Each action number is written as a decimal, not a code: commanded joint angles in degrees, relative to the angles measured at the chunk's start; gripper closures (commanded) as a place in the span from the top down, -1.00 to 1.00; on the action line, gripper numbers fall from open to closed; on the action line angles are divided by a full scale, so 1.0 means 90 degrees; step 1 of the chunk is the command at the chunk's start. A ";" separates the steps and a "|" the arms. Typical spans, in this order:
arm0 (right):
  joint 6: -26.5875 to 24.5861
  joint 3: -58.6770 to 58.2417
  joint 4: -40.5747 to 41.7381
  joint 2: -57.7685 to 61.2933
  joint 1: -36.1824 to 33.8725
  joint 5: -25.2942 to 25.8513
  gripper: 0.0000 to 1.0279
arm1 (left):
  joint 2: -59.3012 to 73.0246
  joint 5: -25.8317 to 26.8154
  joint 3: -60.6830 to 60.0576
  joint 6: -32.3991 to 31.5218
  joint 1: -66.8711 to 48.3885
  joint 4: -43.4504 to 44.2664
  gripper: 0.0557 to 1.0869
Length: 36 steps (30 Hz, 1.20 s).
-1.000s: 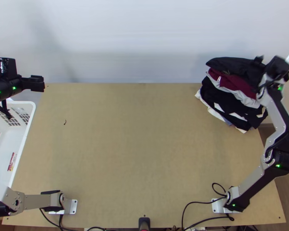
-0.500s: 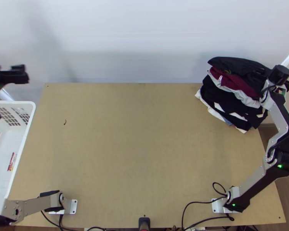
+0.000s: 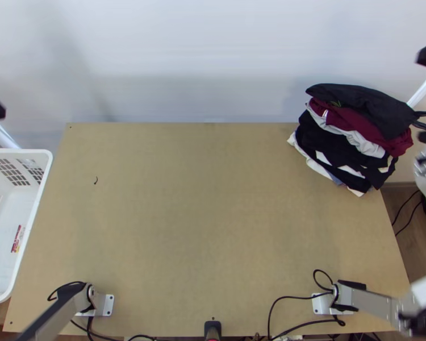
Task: Fold the t-shirt
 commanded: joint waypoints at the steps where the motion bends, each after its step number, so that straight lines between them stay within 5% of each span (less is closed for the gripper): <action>1: -0.0057 -0.0170 0.0057 -0.0565 0.0395 -0.0091 0.91 | -0.1279 -0.0040 -0.1619 -0.0036 0.0035 0.1570 0.92; 9: -0.0282 -0.2143 0.0086 -0.2665 0.1625 -0.0091 0.91 | -0.3711 -0.0001 -0.4383 0.0013 0.0005 0.3171 0.92; 14: -0.1220 -0.3998 0.0203 -0.4042 0.2406 -0.0091 0.91 | -0.5390 0.0058 -0.5857 0.0043 -0.0024 0.3484 0.92; 18: -0.1649 -0.5131 0.0194 -0.5077 0.2953 -0.0091 0.91 | -0.6308 0.0087 -0.6541 0.0013 0.0015 0.3191 0.92; 25: -0.1620 -0.7123 0.0184 -0.6894 0.3197 -0.0091 0.91 | -0.6328 -0.0167 -0.6883 -0.0524 0.0035 0.1433 0.92; 30: -0.1718 -0.8637 0.0194 -0.8290 0.3197 -0.0091 0.91 | -0.6328 -0.0157 -0.7644 -0.0670 -0.0004 0.1198 0.92; 36: -0.1522 -0.9672 0.0428 -0.8300 0.3041 -0.0042 0.91 | -0.6328 -0.0030 -0.8436 -0.0612 -0.0092 0.0993 0.92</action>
